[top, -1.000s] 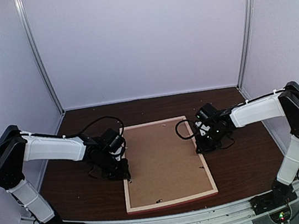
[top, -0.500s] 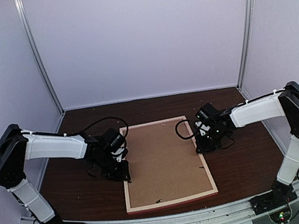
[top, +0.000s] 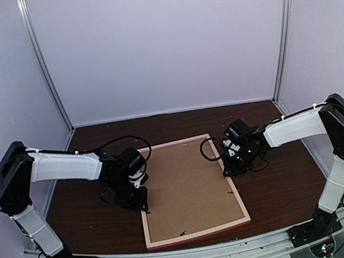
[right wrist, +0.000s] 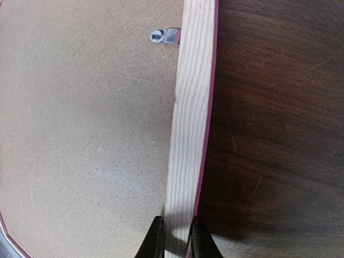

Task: Put the photo into the frame
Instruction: Press the fastener onto the backboard, then rotate the photo frame at the center of the board.

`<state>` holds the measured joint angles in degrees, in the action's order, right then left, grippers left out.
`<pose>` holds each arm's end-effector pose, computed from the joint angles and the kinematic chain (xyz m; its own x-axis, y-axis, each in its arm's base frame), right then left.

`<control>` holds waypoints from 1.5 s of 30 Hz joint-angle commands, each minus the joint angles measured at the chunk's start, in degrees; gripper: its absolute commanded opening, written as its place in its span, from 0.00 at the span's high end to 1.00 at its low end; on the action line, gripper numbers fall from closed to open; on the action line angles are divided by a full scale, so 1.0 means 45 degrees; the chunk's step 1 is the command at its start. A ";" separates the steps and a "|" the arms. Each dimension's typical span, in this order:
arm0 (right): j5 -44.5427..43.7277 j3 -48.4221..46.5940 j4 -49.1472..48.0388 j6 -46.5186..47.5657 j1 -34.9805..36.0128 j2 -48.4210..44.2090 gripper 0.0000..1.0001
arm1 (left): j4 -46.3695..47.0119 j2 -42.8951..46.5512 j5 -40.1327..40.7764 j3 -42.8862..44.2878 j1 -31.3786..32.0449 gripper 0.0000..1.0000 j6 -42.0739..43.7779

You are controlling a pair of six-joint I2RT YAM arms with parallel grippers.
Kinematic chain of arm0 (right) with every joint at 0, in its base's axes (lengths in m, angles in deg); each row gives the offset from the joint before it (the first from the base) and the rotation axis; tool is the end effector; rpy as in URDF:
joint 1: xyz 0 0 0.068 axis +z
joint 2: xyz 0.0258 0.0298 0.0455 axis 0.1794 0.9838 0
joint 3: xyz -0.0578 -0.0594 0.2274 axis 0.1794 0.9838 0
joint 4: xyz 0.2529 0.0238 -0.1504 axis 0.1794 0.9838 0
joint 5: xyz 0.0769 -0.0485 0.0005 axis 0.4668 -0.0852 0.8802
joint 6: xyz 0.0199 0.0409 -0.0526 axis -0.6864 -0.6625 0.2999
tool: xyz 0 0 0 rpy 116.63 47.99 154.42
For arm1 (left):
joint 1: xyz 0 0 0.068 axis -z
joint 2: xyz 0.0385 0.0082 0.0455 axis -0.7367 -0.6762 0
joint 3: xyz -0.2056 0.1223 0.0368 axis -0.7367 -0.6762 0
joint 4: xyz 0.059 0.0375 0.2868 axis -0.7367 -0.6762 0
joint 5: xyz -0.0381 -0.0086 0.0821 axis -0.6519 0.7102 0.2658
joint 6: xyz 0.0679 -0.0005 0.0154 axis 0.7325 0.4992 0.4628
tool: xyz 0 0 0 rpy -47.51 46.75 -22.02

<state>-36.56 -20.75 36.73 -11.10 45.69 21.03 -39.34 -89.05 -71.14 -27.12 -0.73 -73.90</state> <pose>0.2823 0.2174 0.0737 -0.9541 -0.1325 -0.2684 -0.2333 0.8909 0.3898 0.2162 -0.2435 0.0776 -0.9805 0.1945 -0.0281 0.1957 0.9535 -0.2292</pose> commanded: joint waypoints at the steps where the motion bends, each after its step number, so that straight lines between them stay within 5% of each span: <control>1: -0.0164 0.0757 0.0618 0.0318 0.0034 0.1238 0.99 | -0.1984 -0.0260 0.0596 0.0232 -0.0014 0.62 0.0290; 18: -0.0570 -0.0060 0.1475 0.0850 0.0003 0.1301 0.99 | -0.0579 -0.0341 0.0789 0.2353 -0.2039 0.42 0.0843; 38: -0.0391 -0.6736 0.4983 0.3705 -0.0749 0.4664 0.97 | -0.0560 -0.3524 -0.0337 0.7044 -0.4327 0.18 0.5520; 41: -0.0094 -0.7954 0.5457 0.3830 -0.0942 0.4898 0.92 | -0.0673 -0.4097 0.0094 0.7840 -0.4415 0.16 0.6447; 45: 0.0598 -0.9095 0.5883 0.3911 -0.1264 0.4768 0.70 | -0.0714 -0.4864 0.1027 0.8903 -0.4523 0.14 0.7450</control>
<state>-35.55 -56.96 61.43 4.53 41.76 42.93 -43.30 -108.37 -70.00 8.13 -20.43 -47.32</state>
